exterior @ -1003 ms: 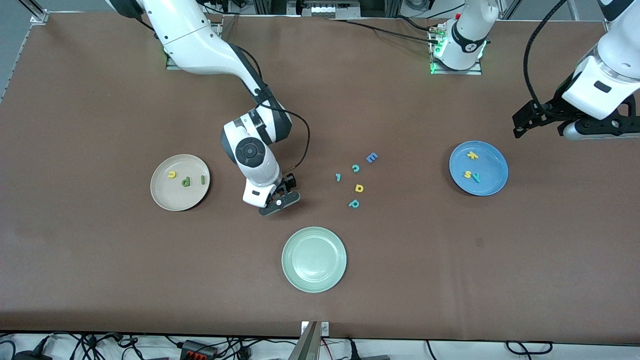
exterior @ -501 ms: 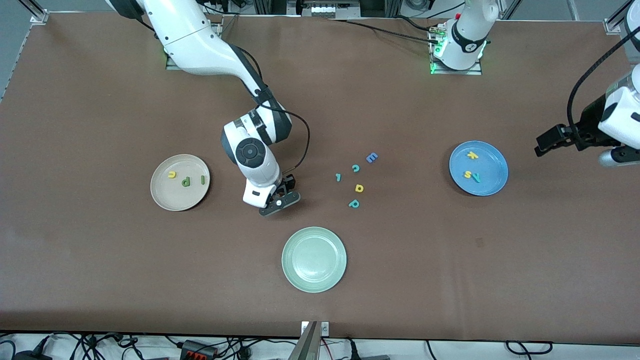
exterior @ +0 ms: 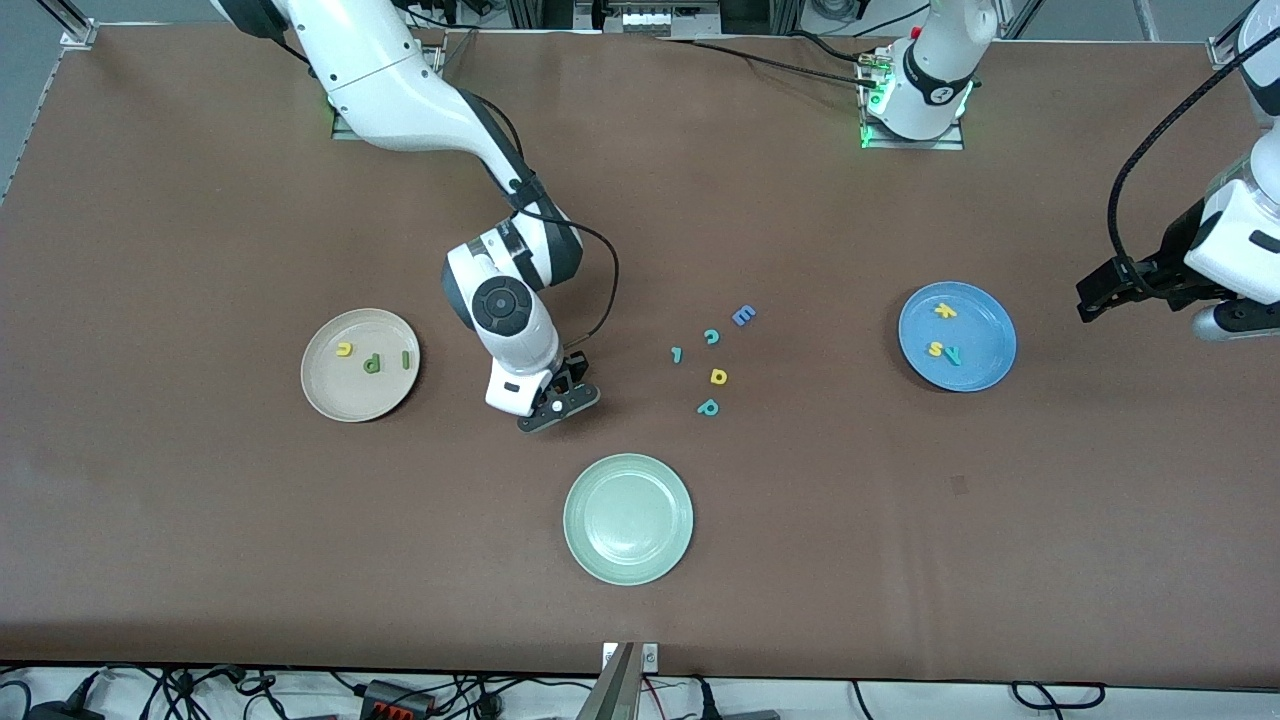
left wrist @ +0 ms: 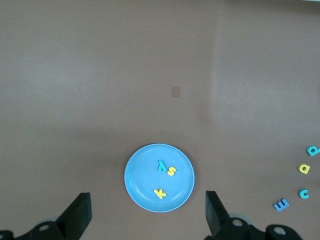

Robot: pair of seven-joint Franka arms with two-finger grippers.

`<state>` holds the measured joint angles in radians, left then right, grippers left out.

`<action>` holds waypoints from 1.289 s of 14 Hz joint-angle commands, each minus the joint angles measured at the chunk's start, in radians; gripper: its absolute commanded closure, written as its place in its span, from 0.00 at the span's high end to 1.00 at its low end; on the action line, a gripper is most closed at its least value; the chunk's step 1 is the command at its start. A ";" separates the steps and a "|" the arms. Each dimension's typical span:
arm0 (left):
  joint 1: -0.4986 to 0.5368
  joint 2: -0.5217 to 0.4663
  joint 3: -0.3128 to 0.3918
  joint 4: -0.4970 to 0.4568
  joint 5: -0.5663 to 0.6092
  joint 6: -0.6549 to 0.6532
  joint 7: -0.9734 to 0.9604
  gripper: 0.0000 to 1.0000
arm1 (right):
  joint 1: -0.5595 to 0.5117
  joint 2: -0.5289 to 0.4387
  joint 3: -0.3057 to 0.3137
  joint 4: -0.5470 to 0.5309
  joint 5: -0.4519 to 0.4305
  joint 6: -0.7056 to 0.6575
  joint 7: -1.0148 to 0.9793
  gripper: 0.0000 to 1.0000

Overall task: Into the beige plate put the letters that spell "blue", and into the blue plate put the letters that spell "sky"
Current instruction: 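Grasp the orange a with the right gripper, then carry the orange a to the beige plate and release it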

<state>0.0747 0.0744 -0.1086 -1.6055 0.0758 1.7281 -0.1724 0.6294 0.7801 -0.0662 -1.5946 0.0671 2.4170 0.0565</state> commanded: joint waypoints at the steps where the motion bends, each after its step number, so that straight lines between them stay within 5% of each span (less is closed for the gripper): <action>1: 0.002 0.005 -0.005 0.019 0.018 -0.012 0.007 1.00 | -0.008 0.013 0.002 0.010 -0.010 0.001 -0.020 0.07; 2: 0.002 0.005 -0.005 0.019 0.019 -0.012 0.007 1.00 | -0.010 0.011 0.002 0.012 -0.009 0.001 -0.021 0.00; 6: 0.013 0.008 -0.003 0.019 0.019 -0.009 0.008 1.00 | -0.037 -0.051 -0.009 0.009 0.006 -0.021 -0.007 0.00; 9: 0.022 0.010 0.000 0.016 0.019 -0.010 0.008 1.00 | -0.129 -0.148 -0.009 -0.011 0.007 -0.203 0.003 0.00; 18: -0.016 0.018 -0.008 0.038 0.030 -0.008 0.005 1.00 | -0.388 -0.375 -0.009 -0.369 0.000 -0.352 -0.020 0.00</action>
<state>0.0728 0.0760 -0.1099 -1.5999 0.0797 1.7282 -0.1723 0.2890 0.4824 -0.0930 -1.8666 0.0690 2.0856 0.0531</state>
